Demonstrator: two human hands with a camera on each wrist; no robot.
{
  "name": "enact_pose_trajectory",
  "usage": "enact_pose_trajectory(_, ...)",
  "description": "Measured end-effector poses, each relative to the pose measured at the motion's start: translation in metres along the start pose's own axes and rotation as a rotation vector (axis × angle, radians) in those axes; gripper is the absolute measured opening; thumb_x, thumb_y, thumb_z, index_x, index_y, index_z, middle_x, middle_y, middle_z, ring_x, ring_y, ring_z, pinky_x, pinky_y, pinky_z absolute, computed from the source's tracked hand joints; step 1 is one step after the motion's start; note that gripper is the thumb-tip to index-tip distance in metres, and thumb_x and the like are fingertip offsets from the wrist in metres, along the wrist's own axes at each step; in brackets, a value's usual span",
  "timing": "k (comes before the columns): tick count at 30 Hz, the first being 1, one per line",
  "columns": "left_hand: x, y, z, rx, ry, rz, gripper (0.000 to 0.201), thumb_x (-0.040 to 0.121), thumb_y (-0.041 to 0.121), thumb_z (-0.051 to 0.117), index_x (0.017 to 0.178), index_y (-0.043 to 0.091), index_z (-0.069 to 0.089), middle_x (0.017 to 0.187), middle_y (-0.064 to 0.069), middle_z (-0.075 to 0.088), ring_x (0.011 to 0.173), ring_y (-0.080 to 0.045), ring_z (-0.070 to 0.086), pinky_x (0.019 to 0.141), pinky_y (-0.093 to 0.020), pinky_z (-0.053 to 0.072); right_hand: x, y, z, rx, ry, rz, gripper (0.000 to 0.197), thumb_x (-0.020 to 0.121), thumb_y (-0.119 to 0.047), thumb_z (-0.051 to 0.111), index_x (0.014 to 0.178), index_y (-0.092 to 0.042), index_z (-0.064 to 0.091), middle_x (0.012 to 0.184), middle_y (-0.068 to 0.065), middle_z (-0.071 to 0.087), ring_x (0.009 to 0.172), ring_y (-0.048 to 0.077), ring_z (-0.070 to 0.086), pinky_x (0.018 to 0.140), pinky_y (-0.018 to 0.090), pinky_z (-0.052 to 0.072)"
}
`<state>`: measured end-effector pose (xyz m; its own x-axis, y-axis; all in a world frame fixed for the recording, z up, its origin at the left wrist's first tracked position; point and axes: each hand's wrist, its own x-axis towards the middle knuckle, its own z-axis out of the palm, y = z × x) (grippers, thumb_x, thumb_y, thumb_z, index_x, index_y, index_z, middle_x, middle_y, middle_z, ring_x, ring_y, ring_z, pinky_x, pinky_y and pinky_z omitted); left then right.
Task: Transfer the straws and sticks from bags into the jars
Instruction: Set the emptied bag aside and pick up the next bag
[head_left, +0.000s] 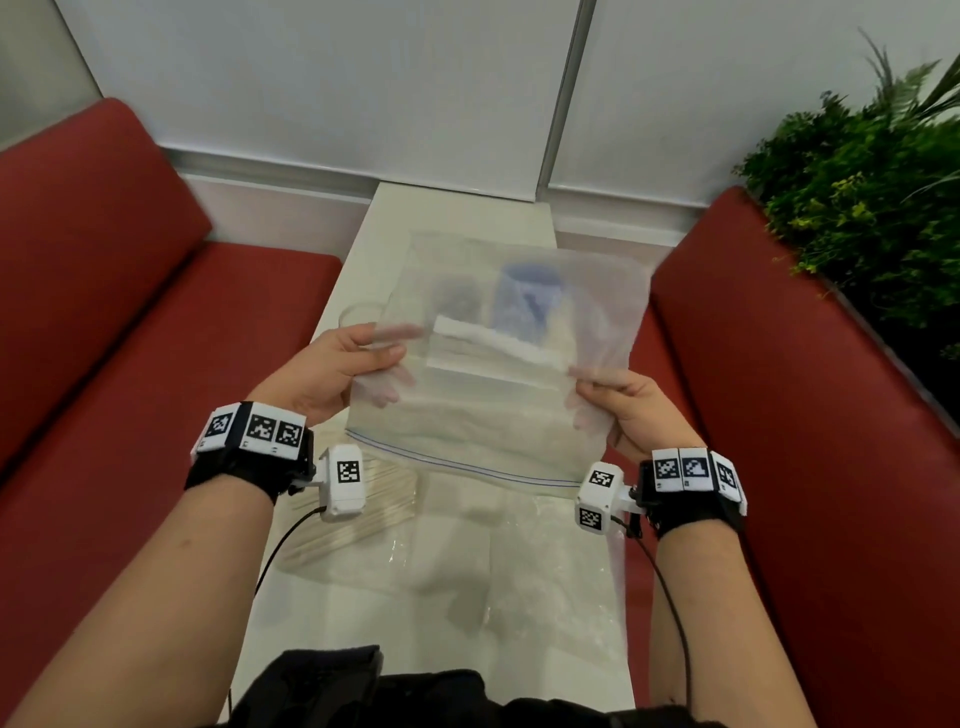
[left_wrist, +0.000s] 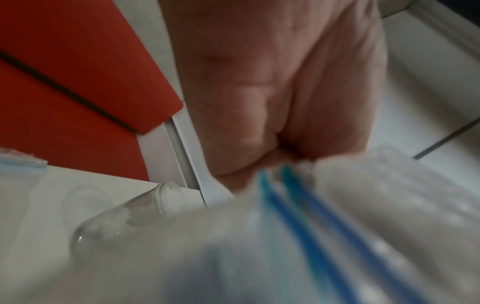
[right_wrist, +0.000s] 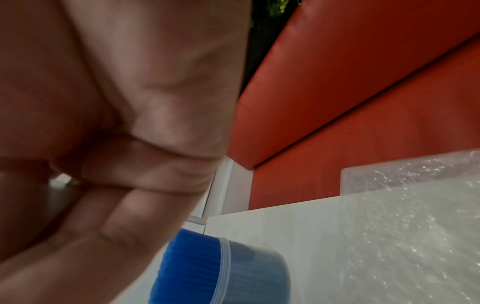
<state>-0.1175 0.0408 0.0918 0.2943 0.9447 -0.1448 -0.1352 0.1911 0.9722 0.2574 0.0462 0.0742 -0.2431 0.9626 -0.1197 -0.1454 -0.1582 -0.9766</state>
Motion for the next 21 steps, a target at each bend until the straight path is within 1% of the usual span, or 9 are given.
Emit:
enact_pose_trajectory(3, 0.000, -0.008, 0.004, 0.006, 0.044, -0.014, 0.018, 0.087, 0.010, 0.066, 0.090, 0.018, 0.082, 0.080, -0.009, 0.075, 0.061, -0.016, 0.070, 0.050, -0.024, 0.055, -0.009, 0.002, -0.003, -0.067, 0.008, 0.040, 0.044, 0.088, 0.016, 0.053, 0.074, -0.016, 0.081, 0.074, 0.008, 0.074, 0.056, 0.017, 0.068, 0.052, 0.025, 0.056)
enact_pose_trajectory(5, 0.003, -0.012, 0.008, 0.015, 0.098, -0.026, 0.031, 0.093, 0.001, 0.058, 0.082, 0.019, 0.080, 0.080, -0.009, 0.072, 0.067, -0.021, 0.062, 0.056, -0.028, 0.054, -0.014, 0.000, -0.002, -0.079, 0.033, 0.049, 0.058, 0.083, 0.025, 0.040, 0.057, -0.015, 0.073, 0.068, 0.008, 0.071, 0.052, 0.019, 0.065, 0.047, 0.024, 0.051)
enact_pose_trajectory(6, 0.005, -0.012, 0.010, -0.005, 0.128, -0.030, 0.033, 0.098, 0.003, 0.054, 0.090, 0.022, 0.080, 0.085, -0.008, 0.070, 0.074, -0.022, 0.059, 0.061, -0.031, 0.053, -0.016, -0.001, -0.001, -0.078, 0.055, 0.044, 0.061, 0.082, 0.026, 0.034, 0.053, -0.015, 0.070, 0.065, 0.008, 0.070, 0.052, 0.020, 0.064, 0.047, 0.024, 0.050)
enact_pose_trajectory(8, 0.010, -0.012, 0.011, -0.138, 0.109, -0.081, 0.025, 0.102, 0.033, 0.055, 0.121, 0.027, 0.071, 0.104, -0.012, 0.072, 0.090, -0.025, 0.065, 0.075, -0.036, 0.059, -0.020, 0.001, -0.003, -0.090, 0.135, 0.025, 0.062, 0.080, 0.025, 0.029, 0.052, -0.014, 0.068, 0.064, 0.010, 0.068, 0.055, 0.026, 0.061, 0.051, 0.026, 0.047)
enact_pose_trajectory(10, 0.013, -0.012, 0.008, -0.162, 0.026, -0.190, 0.062, 0.087, 0.065, 0.060, 0.135, 0.026, 0.058, 0.114, -0.013, 0.073, 0.102, -0.026, 0.071, 0.082, -0.041, 0.061, -0.022, 0.004, -0.009, -0.131, 0.201, 0.010, 0.058, 0.080, 0.023, 0.030, 0.053, -0.013, 0.068, 0.068, 0.015, 0.066, 0.062, 0.029, 0.056, 0.058, 0.031, 0.043)
enact_pose_trajectory(12, 0.014, -0.013, 0.010, 0.007, -0.062, -0.209, 0.055, 0.089, 0.055, 0.066, 0.131, 0.020, 0.064, 0.118, -0.010, 0.073, 0.104, -0.023, 0.072, 0.082, -0.035, 0.060, -0.025, 0.008, -0.016, -0.150, 0.198, 0.027, 0.055, 0.081, 0.023, 0.034, 0.057, -0.010, 0.070, 0.074, 0.020, 0.066, 0.068, 0.031, 0.057, 0.059, 0.032, 0.048)
enact_pose_trajectory(15, 0.020, -0.013, 0.027, 0.205, -0.023, -0.133, 0.019, 0.088, 0.012, 0.073, 0.107, 0.013, 0.076, 0.101, -0.010, 0.077, 0.087, -0.018, 0.073, 0.072, -0.025, 0.057, -0.040, 0.016, -0.032, -0.185, 0.127, 0.116, 0.050, 0.087, 0.021, 0.044, 0.076, -0.012, 0.080, 0.093, 0.013, 0.076, 0.085, 0.031, 0.070, 0.074, 0.035, 0.057)
enact_pose_trajectory(18, 0.027, -0.005, 0.048, 0.353, -0.037, 0.004, 0.020, 0.089, 0.003, 0.071, 0.107, 0.011, 0.073, 0.092, -0.002, 0.078, 0.080, -0.009, 0.071, 0.082, -0.022, 0.054, -0.060, 0.019, -0.056, -0.205, 0.249, 0.115, 0.047, 0.092, 0.003, 0.056, 0.121, -0.031, 0.069, 0.132, -0.001, 0.064, 0.119, 0.019, 0.061, 0.100, 0.044, 0.047)
enact_pose_trajectory(21, 0.035, 0.014, 0.081, 0.536, -0.305, 0.033, 0.023, 0.092, 0.003, 0.068, 0.115, 0.009, 0.071, 0.095, 0.004, 0.078, 0.082, -0.007, 0.070, 0.085, -0.018, 0.052, -0.065, 0.014, -0.049, -0.134, 0.231, 0.062, 0.075, 0.089, -0.007, 0.071, 0.147, -0.041, 0.038, 0.146, -0.010, 0.047, 0.132, 0.009, 0.047, 0.103, 0.033, 0.042)
